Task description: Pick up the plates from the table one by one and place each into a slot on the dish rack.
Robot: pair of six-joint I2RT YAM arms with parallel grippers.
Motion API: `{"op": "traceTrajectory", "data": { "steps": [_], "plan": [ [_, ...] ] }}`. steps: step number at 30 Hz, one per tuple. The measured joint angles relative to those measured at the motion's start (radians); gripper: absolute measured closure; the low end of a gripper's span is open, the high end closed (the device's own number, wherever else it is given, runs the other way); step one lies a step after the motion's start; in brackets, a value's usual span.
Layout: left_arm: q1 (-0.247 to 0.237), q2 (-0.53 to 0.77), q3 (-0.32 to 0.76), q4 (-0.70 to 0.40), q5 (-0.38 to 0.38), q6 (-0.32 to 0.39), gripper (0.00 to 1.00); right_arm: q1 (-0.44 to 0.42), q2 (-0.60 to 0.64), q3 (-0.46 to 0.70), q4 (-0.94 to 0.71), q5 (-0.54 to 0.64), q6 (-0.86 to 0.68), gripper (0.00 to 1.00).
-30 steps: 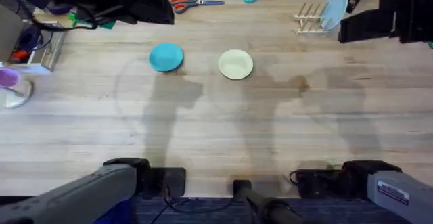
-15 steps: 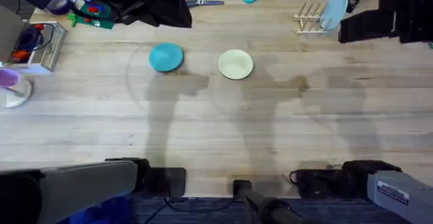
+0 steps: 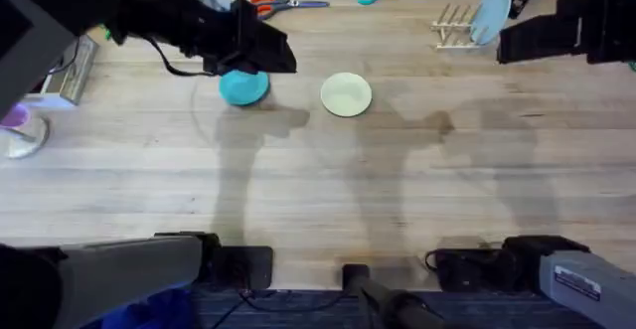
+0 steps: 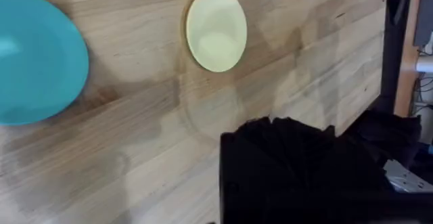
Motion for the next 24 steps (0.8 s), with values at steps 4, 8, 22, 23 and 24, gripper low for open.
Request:
{"op": "traceTrajectory", "data": {
  "steps": [4, 8, 22, 23, 24],
  "plan": [
    [-0.022, 0.001, -0.031, 0.075, 0.001, -0.043, 0.959, 0.0, 0.0, 0.0, 0.0, 0.0, 0.0, 0.007],
    [-0.058, 0.002, -0.035, 0.141, 0.004, -0.089, 0.959, 0.0, 0.0, 0.0, 0.001, 0.0, 0.0, 0.008],
    [-0.131, 0.211, -0.035, 0.267, 0.089, -0.164, 0.96, 0.0, 0.0, 0.0, 0.001, 0.0, 0.0, 0.007],
    [-0.131, 0.223, -0.035, 0.268, 0.098, -0.165, 0.96, 0.0, 0.0, 0.0, 0.001, 0.0, 0.0, 0.007],
    [-0.131, 0.233, -0.035, 0.27, 0.103, -0.168, 0.96, 0.0, 0.0, 0.0, 0.001, 0.0, 0.0, 0.007]
  ]
}}
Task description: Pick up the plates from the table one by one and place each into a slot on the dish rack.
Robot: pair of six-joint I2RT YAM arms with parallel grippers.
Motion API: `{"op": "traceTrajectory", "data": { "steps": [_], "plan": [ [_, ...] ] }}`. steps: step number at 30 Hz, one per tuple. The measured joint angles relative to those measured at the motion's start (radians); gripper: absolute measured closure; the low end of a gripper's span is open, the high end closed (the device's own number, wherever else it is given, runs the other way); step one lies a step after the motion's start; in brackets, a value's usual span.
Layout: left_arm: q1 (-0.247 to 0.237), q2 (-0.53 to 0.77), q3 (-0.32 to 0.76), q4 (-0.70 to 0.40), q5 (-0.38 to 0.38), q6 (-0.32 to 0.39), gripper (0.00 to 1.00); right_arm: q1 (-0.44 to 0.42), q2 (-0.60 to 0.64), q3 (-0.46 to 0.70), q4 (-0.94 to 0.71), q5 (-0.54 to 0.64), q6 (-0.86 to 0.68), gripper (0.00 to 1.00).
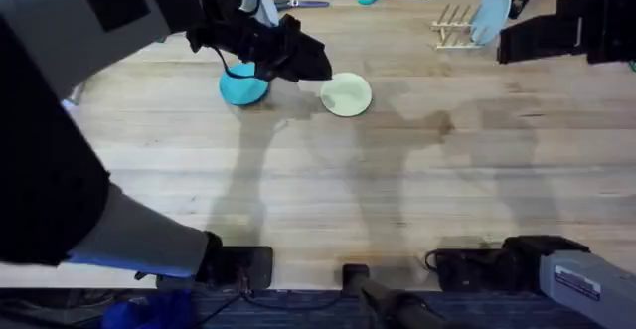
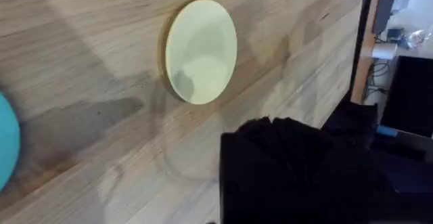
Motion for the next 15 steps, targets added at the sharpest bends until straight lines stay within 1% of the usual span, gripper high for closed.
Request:
{"op": "traceTrajectory", "data": {
  "steps": [15],
  "plan": [
    [0.0, 0.04, 0.0, 0.026, 0.009, -0.004, 0.961, 0.0, 0.0, 0.0, 0.0, 0.0, 0.0, 0.007]
  ]
}}
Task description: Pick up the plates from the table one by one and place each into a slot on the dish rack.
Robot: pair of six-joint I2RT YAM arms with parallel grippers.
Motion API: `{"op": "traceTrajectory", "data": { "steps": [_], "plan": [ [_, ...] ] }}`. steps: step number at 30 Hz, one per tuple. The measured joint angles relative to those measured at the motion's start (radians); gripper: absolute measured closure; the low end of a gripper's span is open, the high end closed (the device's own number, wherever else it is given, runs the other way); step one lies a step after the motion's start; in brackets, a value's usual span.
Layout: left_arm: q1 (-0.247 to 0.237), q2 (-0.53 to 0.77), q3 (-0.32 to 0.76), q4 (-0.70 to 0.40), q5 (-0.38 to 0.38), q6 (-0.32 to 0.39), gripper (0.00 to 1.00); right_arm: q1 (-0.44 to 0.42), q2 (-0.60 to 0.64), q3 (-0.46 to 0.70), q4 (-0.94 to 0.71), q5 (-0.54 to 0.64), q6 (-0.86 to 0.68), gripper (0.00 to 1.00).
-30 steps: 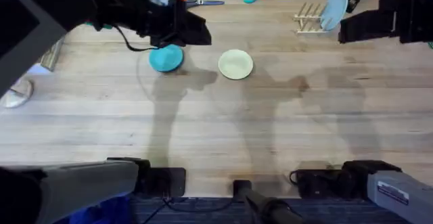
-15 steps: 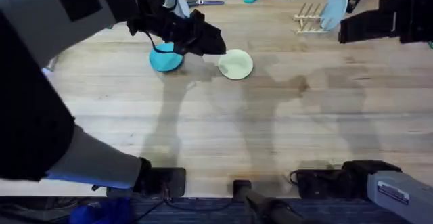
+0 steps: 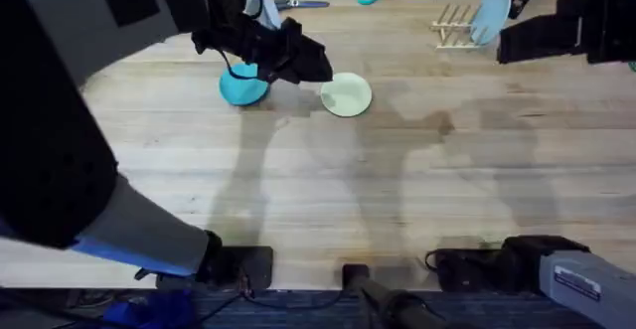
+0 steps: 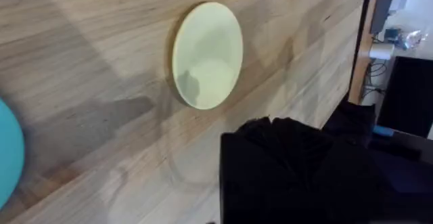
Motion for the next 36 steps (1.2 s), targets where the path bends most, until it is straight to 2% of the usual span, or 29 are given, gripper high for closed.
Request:
{"op": "traceTrajectory", "data": {
  "steps": [7, 29, 36],
  "plan": [
    [0.0, 0.05, -0.002, 0.024, -0.001, -0.001, 0.961, 0.0, 0.0, 0.0, 0.0, 0.0, 0.0, 0.007],
    [0.0, 0.062, -0.003, 0.064, -0.001, -0.007, 0.96, 0.0, 0.0, 0.0, 0.0, 0.0, 0.0, 0.007],
    [0.0, 0.119, -0.004, 0.118, -0.002, -0.01, 0.96, 0.0, 0.0, 0.0, 0.0, 0.0, 0.0, 0.008]
  ]
}}
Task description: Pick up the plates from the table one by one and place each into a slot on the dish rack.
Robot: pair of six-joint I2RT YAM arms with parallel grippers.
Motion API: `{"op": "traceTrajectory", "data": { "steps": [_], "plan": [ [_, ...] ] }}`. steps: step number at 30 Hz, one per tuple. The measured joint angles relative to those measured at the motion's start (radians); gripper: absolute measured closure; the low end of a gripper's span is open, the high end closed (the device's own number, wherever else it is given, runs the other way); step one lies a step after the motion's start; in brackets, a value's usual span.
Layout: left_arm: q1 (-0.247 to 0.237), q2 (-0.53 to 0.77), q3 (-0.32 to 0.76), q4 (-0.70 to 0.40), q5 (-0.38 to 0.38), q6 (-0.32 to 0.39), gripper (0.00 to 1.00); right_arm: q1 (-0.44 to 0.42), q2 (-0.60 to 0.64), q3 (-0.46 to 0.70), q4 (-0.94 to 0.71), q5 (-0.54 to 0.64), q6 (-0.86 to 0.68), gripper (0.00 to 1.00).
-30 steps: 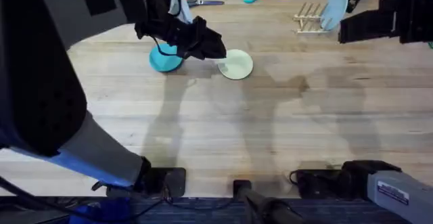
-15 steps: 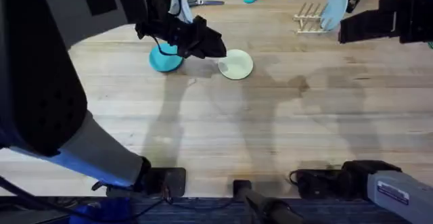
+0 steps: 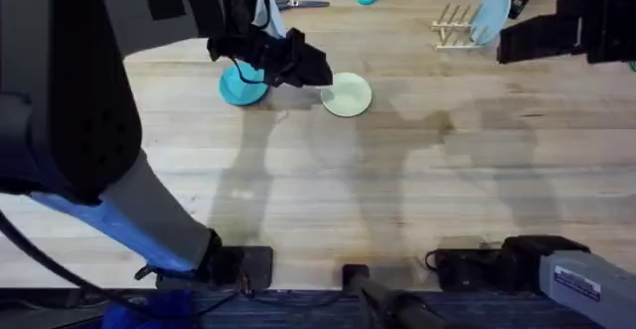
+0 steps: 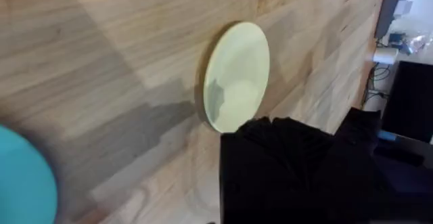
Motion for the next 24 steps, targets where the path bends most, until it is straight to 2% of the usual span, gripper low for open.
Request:
{"op": "traceTrajectory", "data": {
  "steps": [24],
  "plan": [
    [0.0, 0.028, 0.0, 0.033, -0.022, -0.001, 0.961, 0.0, 0.0, 0.0, 0.0, 0.0, 0.0, 0.007]
  ]
}}
